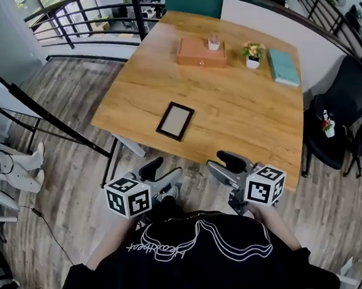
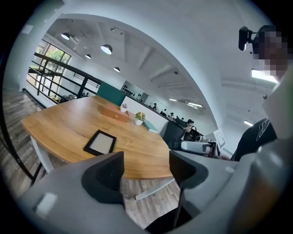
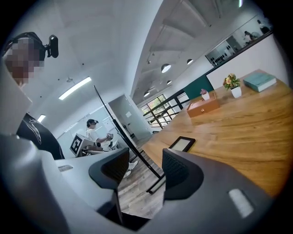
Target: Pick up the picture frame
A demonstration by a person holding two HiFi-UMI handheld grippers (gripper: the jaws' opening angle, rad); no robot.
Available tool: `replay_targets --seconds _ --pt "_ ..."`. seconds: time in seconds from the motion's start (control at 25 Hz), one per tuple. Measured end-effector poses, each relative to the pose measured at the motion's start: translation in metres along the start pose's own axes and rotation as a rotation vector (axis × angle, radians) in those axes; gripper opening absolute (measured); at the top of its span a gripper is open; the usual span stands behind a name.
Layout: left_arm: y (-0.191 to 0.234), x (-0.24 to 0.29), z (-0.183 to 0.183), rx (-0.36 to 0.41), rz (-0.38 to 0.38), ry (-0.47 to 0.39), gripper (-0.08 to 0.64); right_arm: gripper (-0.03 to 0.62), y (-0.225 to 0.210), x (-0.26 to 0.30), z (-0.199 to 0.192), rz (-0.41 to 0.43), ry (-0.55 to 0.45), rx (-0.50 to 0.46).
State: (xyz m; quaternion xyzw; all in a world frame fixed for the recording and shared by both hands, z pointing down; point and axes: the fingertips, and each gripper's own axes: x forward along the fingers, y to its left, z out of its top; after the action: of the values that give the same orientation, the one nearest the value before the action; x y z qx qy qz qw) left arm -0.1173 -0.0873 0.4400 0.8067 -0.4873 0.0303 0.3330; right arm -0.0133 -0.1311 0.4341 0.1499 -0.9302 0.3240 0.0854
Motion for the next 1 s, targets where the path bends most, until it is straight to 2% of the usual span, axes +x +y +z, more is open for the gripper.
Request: replay_targets --seconds 0.24,0.4,0.68,1.0 --pt "0.058 0.023 0.045 0.056 -0.075 0.076 0.291 0.235 -0.028 0.060 0.023 -0.089 0.000 0.048" --pt "0.098 0.040 0.062 0.093 -0.111 0.108 0.291 0.235 -0.052 0.095 0.029 -0.163 -0.011 0.057" --pt "0.159 0.066 0.073 0.105 -0.111 0.152 0.291 0.231 -0.083 0.140 0.027 -0.240 -0.016 0.128" --pt "0.199 0.099 0.063 0.121 -0.101 0.213 0.291 0.229 -0.135 0.173 -0.007 -0.359 0.074 0.172"
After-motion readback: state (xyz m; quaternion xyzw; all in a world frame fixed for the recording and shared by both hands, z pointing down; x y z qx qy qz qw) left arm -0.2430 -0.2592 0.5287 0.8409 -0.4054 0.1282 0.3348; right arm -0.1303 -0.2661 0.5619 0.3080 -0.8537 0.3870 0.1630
